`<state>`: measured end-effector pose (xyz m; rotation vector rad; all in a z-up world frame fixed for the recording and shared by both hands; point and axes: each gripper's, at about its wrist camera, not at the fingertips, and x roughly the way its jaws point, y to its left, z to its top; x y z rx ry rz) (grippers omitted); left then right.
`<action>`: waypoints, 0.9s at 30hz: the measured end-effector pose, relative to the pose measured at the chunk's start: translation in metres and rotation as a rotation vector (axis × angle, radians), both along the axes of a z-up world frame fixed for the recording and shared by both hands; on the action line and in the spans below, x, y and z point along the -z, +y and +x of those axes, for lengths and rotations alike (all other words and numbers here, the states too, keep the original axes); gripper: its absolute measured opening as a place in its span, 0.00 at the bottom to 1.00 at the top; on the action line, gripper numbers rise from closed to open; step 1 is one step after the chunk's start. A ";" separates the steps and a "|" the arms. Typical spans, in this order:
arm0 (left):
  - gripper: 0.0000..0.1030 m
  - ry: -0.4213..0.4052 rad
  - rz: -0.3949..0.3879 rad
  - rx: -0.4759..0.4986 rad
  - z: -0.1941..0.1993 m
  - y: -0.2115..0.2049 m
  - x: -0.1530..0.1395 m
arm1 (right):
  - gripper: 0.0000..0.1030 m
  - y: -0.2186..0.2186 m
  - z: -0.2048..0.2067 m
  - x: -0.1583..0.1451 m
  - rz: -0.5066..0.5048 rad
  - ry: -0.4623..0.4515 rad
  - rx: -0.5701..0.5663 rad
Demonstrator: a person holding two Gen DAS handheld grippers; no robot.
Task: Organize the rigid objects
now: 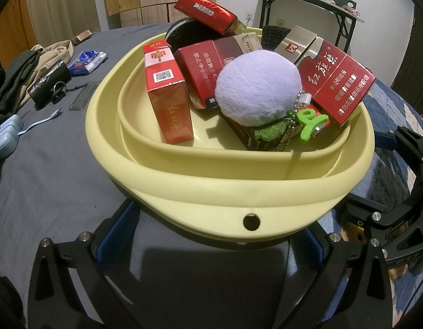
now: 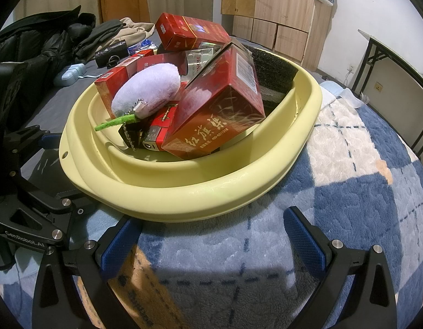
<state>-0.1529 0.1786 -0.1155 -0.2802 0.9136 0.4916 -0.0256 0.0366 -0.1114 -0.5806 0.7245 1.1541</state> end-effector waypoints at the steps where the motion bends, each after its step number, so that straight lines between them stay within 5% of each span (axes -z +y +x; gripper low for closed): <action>1: 1.00 0.000 0.000 0.000 0.001 0.000 0.000 | 1.00 0.000 0.000 0.000 0.000 0.000 0.000; 27: 1.00 0.000 0.000 0.000 -0.001 0.000 0.000 | 1.00 0.000 0.000 0.000 0.000 0.000 0.000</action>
